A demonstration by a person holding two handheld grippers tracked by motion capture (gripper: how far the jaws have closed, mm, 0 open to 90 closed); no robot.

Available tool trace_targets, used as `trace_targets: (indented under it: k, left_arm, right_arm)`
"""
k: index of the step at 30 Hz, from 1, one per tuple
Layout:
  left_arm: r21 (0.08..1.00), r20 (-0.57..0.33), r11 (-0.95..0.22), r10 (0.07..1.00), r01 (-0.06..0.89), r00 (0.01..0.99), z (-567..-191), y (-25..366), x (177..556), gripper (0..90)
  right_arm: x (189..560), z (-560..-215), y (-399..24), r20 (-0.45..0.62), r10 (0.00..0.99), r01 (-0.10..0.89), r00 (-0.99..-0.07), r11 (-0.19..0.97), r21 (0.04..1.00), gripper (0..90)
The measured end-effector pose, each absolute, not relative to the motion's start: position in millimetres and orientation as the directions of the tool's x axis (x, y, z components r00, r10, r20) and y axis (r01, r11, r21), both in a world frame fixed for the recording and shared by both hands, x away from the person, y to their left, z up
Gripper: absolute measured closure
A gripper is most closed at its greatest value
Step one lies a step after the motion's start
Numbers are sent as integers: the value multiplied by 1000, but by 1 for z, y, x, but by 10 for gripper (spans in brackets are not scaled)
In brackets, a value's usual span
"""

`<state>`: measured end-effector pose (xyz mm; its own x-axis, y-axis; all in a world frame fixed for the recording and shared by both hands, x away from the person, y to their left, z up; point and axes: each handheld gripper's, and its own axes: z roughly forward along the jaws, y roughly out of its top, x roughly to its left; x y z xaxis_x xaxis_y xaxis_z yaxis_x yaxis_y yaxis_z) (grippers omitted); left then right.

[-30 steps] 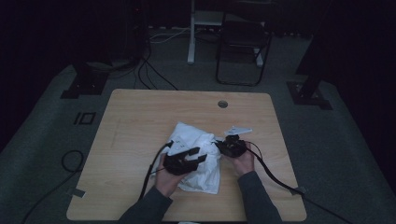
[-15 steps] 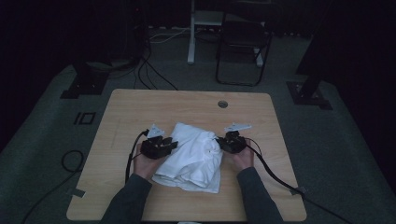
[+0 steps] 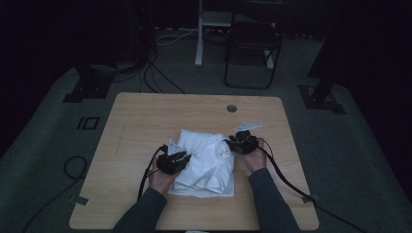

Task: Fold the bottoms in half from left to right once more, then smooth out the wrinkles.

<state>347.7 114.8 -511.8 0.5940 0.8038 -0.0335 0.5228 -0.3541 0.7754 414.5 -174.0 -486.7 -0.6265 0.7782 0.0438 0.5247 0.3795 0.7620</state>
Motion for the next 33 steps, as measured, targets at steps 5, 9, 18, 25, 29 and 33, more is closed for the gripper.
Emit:
trace_targets:
  k: [5,9,18,25,29,33]
  left_arm:
    - [777,-33,-349,809,524,587,-512,115,347,709]
    - [776,-18,-348,821,526,571,-512,111,345,711]
    - [778,-18,-345,823,524,568,-513,112,345,713]
    - [780,-19,-341,825,525,565,-513,111,344,714]
    - [779,-20,-336,830,529,557,-513,111,343,714]
    - [776,-21,-337,831,533,556,-512,111,344,714]
  right_arm:
    - [404,-466,-179,41,789,491,-613,340,802,562]
    - [387,-452,-168,80,744,448,-664,310,838,482]
    - [396,-488,-153,40,752,525,-658,420,740,820]
    - [395,-482,-196,61,811,547,-581,335,768,855]
    - [394,-480,-208,54,828,562,-558,329,759,740]
    - [383,-470,-209,75,841,552,-536,281,785,600]
